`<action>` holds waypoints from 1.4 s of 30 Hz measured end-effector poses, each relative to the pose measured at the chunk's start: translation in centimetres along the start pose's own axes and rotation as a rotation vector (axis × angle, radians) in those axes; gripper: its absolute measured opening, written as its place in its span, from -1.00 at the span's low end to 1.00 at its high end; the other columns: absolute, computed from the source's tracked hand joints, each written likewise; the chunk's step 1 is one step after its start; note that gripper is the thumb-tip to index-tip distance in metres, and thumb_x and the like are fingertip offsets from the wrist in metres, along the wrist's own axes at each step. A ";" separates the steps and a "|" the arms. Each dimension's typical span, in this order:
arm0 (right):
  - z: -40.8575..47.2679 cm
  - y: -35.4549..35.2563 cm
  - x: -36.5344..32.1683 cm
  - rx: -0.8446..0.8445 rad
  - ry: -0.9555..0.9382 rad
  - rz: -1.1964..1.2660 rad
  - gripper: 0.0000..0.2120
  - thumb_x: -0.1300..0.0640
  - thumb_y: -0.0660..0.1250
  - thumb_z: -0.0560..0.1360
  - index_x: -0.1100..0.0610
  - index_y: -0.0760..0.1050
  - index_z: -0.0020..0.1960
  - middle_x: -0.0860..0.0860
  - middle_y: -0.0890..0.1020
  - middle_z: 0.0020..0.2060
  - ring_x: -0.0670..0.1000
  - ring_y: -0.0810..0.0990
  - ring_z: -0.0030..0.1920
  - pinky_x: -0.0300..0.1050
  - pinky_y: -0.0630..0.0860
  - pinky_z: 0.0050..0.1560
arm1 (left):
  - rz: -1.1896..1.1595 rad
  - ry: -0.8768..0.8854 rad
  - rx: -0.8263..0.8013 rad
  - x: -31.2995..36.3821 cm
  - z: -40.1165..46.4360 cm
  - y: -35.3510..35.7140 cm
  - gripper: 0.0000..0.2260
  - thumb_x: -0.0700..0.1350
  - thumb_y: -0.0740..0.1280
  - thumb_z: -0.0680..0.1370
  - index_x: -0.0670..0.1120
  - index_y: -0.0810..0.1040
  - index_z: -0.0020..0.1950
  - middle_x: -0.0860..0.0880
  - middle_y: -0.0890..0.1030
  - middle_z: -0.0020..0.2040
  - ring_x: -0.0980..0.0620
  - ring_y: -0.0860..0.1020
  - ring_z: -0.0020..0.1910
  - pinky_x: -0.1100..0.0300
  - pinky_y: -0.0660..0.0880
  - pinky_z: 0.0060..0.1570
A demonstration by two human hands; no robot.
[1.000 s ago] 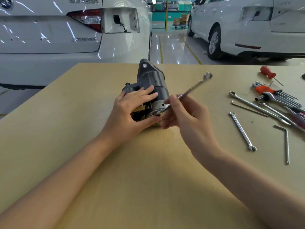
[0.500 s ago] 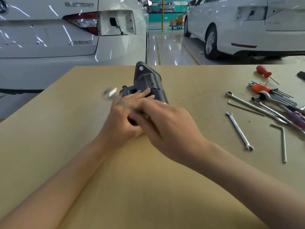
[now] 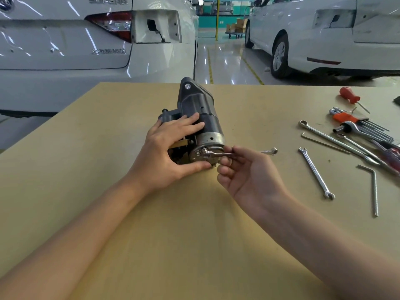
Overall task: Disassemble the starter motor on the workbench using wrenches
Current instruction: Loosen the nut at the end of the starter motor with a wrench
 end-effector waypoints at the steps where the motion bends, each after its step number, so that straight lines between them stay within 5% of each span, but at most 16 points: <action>1: -0.1 0.1 0.0 -0.013 0.004 0.005 -0.76 0.22 0.14 0.57 0.21 0.48 -0.22 0.06 0.46 -0.51 -0.04 0.43 -0.57 -0.31 0.40 -0.55 | 0.004 0.003 -0.003 0.1 0.0 0.0 -0.34 0.18 0.51 0.28 0.02 0.49 0.33 0.06 0.44 0.41 0.10 0.38 0.42 -0.24 0.21 0.41; 13: -0.2 0.4 0.2 -0.026 0.002 0.064 -0.73 0.22 0.12 0.63 0.24 0.49 -0.17 0.12 0.57 -0.45 0.04 0.62 -0.45 -0.21 0.59 -0.41 | 0.007 0.002 -0.006 0.0 0.0 0.0 -0.44 0.21 0.38 0.37 0.06 0.46 0.34 0.08 0.43 0.42 0.10 0.36 0.43 -0.23 0.19 0.42; 19: -0.1 0.4 0.6 -0.021 -0.044 0.070 -0.76 0.23 0.15 0.63 0.28 0.47 -0.17 0.18 0.64 -0.39 0.13 0.69 -0.34 -0.16 0.61 -0.38 | 0.010 0.017 0.017 -0.5 0.0 0.2 -0.50 0.05 0.44 0.41 0.05 0.48 0.33 0.08 0.44 0.41 0.08 0.37 0.43 -0.25 0.21 0.40; 24: -0.1 0.0 0.5 -0.079 -0.169 -0.037 -0.83 0.20 0.19 0.61 0.32 0.45 0.01 0.19 0.65 -0.33 0.18 0.70 -0.23 -0.10 0.61 -0.29 | 0.013 0.026 0.019 -0.6 0.0 0.2 -0.49 0.07 0.45 0.41 0.05 0.47 0.34 0.08 0.44 0.41 0.09 0.37 0.43 -0.25 0.20 0.40; 27: -0.3 0.7 -0.5 -0.082 -0.370 -0.318 -0.88 0.20 0.23 0.60 0.23 0.47 -0.04 0.12 0.63 -0.40 0.14 0.68 -0.31 -0.09 0.61 -0.30 | 0.017 0.024 0.025 -0.6 -0.1 0.4 -0.49 0.06 0.45 0.41 0.04 0.48 0.34 0.10 0.44 0.41 0.11 0.36 0.43 -0.24 0.17 0.42; 30: -0.7 2.4 -2.0 -0.084 -0.767 -1.002 -0.86 0.17 0.26 0.59 0.18 0.49 -0.13 0.06 0.60 -0.43 0.07 0.60 -0.40 -0.03 0.56 -0.31 | -0.001 0.012 0.027 -0.5 0.0 0.3 -0.47 0.13 0.45 0.39 0.06 0.47 0.34 0.10 0.44 0.40 0.11 0.36 0.43 -0.25 0.16 0.42; 34: -1.0 5.4 -1.4 -0.239 -1.025 -1.839 -0.84 0.14 0.18 0.60 0.21 0.48 0.03 0.08 0.61 -0.15 0.12 0.55 -0.20 -0.01 0.45 -0.21 | 0.027 0.056 -0.026 -0.4 0.1 0.3 -0.47 0.08 0.29 0.42 -0.13 0.50 0.34 0.00 0.43 0.41 -0.02 0.37 0.43 -0.23 0.15 0.44; 36: -1.0 6.2 -0.2 -0.314 -1.055 -2.083 -0.84 0.17 0.16 0.61 0.17 0.50 0.07 0.08 0.60 -0.02 0.10 0.58 -0.08 -0.08 0.43 -0.19 | 0.249 -0.050 -0.213 -1.0 1.8 0.6 -0.45 0.01 0.24 0.49 -0.10 0.35 0.47 0.03 0.26 0.52 0.03 0.20 0.51 -0.06 0.02 0.50; 39: -1.2 6.5 0.8 -0.355 -1.109 -2.227 -0.85 0.20 0.14 0.62 0.13 0.49 0.07 0.08 0.58 0.06 0.08 0.58 0.00 -0.11 0.43 -0.17 | 0.407 -0.163 -0.396 -2.0 2.6 1.0 -0.44 -0.11 0.22 0.59 0.05 0.12 0.56 0.13 0.03 0.58 0.13 0.01 0.55 0.01 -0.10 0.49; 42: -1.7 5.5 0.1 -0.311 -1.306 -1.983 -0.84 0.17 0.13 0.62 0.19 0.46 0.08 0.13 0.58 0.03 0.10 0.57 -0.11 -0.10 0.36 -0.25 | 0.064 -0.019 -0.121 -0.9 0.7 0.4 -0.52 0.06 0.20 0.48 0.01 0.43 0.40 0.07 0.32 0.48 0.09 0.24 0.50 -0.11 0.04 0.51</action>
Point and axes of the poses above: each hand's wrist, its own z-axis towards the middle knuckle, its own y-axis out of the palm, x = y × z, the point moved 2 cm from there along z, towards the middle knuckle
